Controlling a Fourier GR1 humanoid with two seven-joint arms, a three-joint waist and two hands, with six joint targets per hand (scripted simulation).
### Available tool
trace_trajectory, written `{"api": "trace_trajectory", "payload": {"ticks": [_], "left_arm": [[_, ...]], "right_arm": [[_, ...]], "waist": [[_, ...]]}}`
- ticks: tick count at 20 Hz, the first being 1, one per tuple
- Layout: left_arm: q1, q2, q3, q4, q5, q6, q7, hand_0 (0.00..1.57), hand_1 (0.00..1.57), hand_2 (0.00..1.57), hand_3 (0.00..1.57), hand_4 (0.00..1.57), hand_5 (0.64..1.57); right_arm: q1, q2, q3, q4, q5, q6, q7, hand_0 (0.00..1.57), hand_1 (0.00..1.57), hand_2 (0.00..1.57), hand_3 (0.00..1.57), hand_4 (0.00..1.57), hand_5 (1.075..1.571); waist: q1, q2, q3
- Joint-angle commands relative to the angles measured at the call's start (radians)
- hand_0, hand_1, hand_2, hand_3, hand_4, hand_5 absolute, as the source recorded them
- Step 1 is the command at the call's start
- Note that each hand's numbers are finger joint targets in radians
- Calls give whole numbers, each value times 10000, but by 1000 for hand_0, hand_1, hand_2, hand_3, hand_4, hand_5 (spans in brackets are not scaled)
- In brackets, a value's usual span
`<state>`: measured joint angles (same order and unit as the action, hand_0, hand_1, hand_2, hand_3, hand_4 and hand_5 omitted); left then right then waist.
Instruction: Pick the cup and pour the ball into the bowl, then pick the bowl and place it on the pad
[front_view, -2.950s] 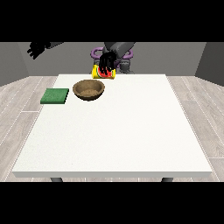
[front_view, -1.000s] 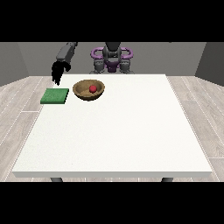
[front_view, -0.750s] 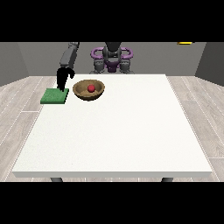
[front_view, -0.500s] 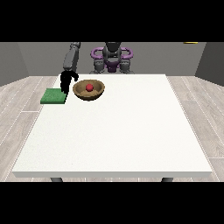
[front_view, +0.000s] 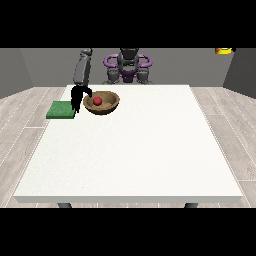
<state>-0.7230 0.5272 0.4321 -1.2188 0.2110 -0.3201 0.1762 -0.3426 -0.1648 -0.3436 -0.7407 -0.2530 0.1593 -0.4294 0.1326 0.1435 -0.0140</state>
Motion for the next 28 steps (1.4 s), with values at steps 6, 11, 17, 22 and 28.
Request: {"api": "trace_trajectory", "payload": {"ticks": [6, 11, 17, 22, 28], "left_arm": [[205, 200, 147, -500, 451, -212, -309, 0, 0, 0, 0, 1017, 1538], [-1, 671, 165, -457, 804, -552, 446, 0, 0, 0, 0, 1022, 1541], [-274, 1344, 757, -292, 1359, -856, 445, 0, 0, 0, 0, 1018, 1533], [-395, 1178, 682, -500, 1506, -829, 459, 0, 0, 0, 0, 1071, 1523], [-97, 1147, 699, -292, 1468, -884, 389, 0, 0, 0, 0, 1170, 1531]], "right_arm": [[-527, -162, -43, 821, 88, -96, -544, 0, 0, 0, 0, 458, 1547], [-491, 648, 147, 771, 257, -936, -592, 0, 0, 0, 0, 475, 1549], [168, -184, -233, 1357, 357, -1577, 90, 1482, 1482, 1571, 449, 621, 1491], [842, -578, 8, 1034, 944, -2592, 80, 1571, 1571, 1571, 1566, 903, 1495], [873, -1343, 233, -10, 1181, -3377, 1031, 1571, 1571, 1571, 1242, 1001, 1546]], "waist": [[264, 824, 150], [489, 488, 151], [505, 1186, 144], [608, 1377, 124], [762, 820, 85]]}}
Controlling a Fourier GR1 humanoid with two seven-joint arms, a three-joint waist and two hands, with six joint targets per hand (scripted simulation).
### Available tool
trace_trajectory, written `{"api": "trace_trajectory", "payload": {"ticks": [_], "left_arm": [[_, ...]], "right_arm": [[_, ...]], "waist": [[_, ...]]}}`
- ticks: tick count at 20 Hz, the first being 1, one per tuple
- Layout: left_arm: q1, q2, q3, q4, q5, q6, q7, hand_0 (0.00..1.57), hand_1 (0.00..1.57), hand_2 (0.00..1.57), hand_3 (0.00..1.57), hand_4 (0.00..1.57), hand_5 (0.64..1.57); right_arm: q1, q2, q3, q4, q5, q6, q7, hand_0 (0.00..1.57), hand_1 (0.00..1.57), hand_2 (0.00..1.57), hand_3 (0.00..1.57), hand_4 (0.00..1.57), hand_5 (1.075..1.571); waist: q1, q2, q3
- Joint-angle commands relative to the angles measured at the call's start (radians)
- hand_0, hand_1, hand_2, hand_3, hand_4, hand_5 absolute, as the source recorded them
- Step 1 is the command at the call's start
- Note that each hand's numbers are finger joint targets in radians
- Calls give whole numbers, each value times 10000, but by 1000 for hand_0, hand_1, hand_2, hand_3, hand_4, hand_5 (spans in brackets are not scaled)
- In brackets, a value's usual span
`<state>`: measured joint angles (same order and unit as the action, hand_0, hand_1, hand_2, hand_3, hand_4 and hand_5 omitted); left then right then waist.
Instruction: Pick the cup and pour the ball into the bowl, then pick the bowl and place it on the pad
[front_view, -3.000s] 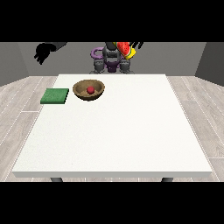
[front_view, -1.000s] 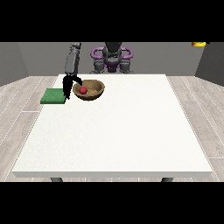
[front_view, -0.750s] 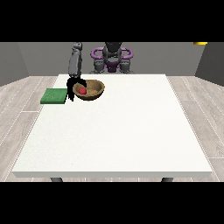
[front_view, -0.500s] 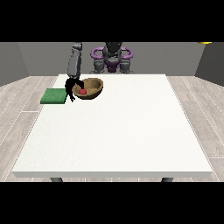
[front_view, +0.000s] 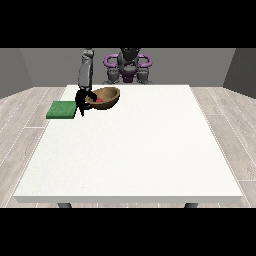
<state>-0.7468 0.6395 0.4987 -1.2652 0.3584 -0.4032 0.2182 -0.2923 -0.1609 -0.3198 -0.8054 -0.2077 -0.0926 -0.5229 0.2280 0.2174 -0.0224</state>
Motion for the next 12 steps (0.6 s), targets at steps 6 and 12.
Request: {"api": "trace_trajectory", "payload": {"ticks": [6, 12], "left_arm": [[605, -30, 150, 757, -119, 72, 53, 0, 0, 0, 0, 1197, 1534], [1061, 417, 466, 980, -143, -498, -684, 0, 0, 0, 0, 1203, 1540]], "right_arm": [[366, -2566, 314, -296, 708, -824, 3771, 1571, 1571, 1571, 1042, 1026, 1556], [84, -3952, 331, -744, 619, -394, 5278, 1571, 1571, 1571, 724, 1050, 1563]], "waist": [[-766, -674, 145], [-894, -674, 184]]}}
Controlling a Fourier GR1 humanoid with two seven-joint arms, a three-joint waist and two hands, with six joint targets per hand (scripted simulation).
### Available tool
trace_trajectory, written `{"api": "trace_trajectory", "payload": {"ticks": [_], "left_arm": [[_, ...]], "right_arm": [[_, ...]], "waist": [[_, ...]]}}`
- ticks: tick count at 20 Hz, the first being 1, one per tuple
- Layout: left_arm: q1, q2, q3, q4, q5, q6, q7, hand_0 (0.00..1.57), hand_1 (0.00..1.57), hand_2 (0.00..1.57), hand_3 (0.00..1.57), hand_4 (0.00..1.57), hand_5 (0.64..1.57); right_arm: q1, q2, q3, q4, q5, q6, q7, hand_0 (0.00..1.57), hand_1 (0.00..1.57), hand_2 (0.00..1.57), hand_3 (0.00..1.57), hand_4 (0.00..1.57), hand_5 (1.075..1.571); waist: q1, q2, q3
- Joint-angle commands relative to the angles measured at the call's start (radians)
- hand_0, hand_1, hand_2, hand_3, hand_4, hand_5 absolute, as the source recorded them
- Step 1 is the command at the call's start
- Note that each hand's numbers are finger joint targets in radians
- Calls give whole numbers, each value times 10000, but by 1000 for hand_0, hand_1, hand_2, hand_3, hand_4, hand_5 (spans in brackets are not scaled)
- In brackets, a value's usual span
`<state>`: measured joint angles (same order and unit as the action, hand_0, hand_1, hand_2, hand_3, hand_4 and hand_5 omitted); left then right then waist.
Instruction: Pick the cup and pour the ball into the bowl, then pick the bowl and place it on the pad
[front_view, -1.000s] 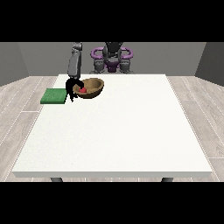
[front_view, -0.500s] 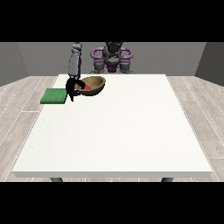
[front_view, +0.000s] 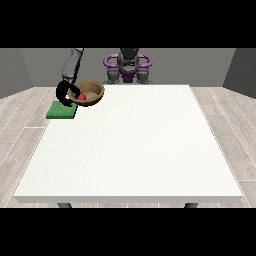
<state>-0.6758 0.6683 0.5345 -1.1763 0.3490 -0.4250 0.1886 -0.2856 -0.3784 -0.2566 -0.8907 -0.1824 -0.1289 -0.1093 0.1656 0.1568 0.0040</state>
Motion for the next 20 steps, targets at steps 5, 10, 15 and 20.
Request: {"api": "trace_trajectory", "payload": {"ticks": [5, 10, 15, 20], "left_arm": [[790, 607, 528, 890, 13, -376, -478, 0, 0, 0, 0, 1206, 1543], [1139, 431, 378, 877, -190, -324, -1517, 0, 0, 0, 0, 1203, 1546], [1177, 606, 426, 1202, -120, -316, -1895, 0, 0, 0, 0, 1212, 1555], [1282, 1270, 734, 1607, 152, -1020, -2290, 0, 0, 0, 0, 1208, 1553]], "right_arm": [[-526, -3095, -739, 138, -163, 1328, 2253, 1571, 1571, 1571, 671, 1067, 1566], [-1204, -3244, -653, 672, 147, 1544, 2176, 1571, 1571, 1571, 381, 1123, 1568], [-1755, -3046, -778, 1102, 173, 1344, 2119, 1571, 1571, 1571, 461, 1109, 1567], [-1916, -2588, -1064, 1697, -139, 1350, 1642, 1571, 1571, 1571, 444, 1060, 1569]], "waist": [[-907, -299, -44], [-881, 173, -38], [-934, 356, -38], [-755, 824, -36]]}}
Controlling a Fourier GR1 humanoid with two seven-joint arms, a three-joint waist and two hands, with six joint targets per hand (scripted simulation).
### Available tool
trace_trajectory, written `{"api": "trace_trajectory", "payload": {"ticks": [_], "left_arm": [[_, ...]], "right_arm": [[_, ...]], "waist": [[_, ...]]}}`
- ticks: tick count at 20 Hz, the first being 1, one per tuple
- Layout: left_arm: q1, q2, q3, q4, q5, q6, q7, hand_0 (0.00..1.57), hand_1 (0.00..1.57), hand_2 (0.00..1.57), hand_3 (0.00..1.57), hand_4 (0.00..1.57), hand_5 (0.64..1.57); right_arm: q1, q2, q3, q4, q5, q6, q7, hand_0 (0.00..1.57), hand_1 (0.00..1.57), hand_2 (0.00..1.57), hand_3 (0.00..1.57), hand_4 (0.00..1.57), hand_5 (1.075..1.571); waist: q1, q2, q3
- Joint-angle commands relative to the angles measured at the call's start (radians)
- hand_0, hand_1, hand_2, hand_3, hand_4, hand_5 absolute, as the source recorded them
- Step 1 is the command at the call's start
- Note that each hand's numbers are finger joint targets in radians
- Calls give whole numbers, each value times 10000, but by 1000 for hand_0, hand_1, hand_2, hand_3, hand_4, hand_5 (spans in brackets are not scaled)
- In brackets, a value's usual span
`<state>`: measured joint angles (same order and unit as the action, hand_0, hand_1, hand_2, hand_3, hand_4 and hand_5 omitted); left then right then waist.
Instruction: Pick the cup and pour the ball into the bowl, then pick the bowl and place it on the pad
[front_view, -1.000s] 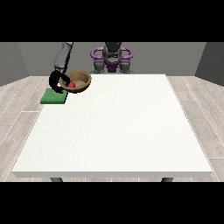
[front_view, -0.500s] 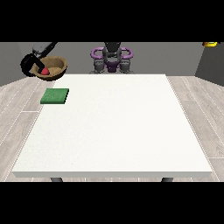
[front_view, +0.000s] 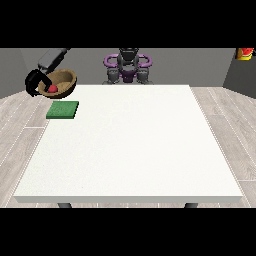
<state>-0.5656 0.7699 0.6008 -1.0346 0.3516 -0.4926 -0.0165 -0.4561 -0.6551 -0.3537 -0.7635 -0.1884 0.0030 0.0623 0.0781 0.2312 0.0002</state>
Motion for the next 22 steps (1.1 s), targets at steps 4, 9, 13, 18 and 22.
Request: {"api": "trace_trajectory", "payload": {"ticks": [4, 9, 13, 18, 22], "left_arm": [[308, 10, -81, 129, -54, 174, -339, 0, 0, 0, 0, 1205, 1555], [172, -249, -264, -530, 41, 603, -116, 0, 0, 0, 0, 1199, 1559], [-7, 525, 21, -56, 447, -102, -162, 0, 0, 0, 0, 1189, 1562], [518, 333, -133, 136, 171, -46, -617, 0, 0, 0, 0, 1195, 1561], [170, 920, 108, 562, 307, -138, -744, 0, 0, 0, 0, 1185, 1563]], "right_arm": [[-355, 758, -41, 742, -53, -134, -632, 1571, 1571, 1571, 537, 1017, 1571], [-832, 160, -959, 1670, -827, 335, -464, 1571, 1571, 1571, 738, 905, 1569], [-1072, -235, -651, 1845, -145, -655, -184, 1571, 1571, 1571, 1155, 0, 1551], [-933, 77, -757, 1801, -153, -1307, -489, 1508, 1508, 1412, 824, 0, 1552], [-1497, 294, -951, 1835, -490, -1193, -752, 1463, 1463, 1413, 835, 0, 1532]], "waist": [[-15, 98, 3], [-117, 211, 14], [237, 433, 4], [-19, 16, 2], [-27, 576, 4]]}}
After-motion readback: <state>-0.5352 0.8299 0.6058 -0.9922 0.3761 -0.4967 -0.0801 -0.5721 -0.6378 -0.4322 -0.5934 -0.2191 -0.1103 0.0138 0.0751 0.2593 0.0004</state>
